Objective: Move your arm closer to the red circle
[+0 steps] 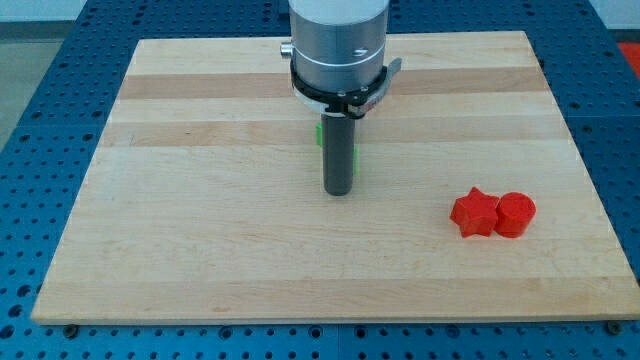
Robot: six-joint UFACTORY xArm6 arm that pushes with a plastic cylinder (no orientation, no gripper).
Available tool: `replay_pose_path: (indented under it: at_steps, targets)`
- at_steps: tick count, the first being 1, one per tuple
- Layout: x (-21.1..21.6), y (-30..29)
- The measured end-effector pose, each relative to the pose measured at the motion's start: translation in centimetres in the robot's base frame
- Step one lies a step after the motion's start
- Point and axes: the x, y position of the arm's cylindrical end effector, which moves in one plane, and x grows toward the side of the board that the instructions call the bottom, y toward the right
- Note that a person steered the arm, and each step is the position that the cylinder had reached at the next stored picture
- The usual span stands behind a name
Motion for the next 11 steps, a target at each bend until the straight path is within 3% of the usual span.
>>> replay_pose_path:
  at_steps: [2,6,8,9,11]
  targets:
    - [-0.1,1.1]
    - [-0.5,18.0]
    - [1.8,24.1]
    - [4.7,24.3]
    - [5.1,24.3]
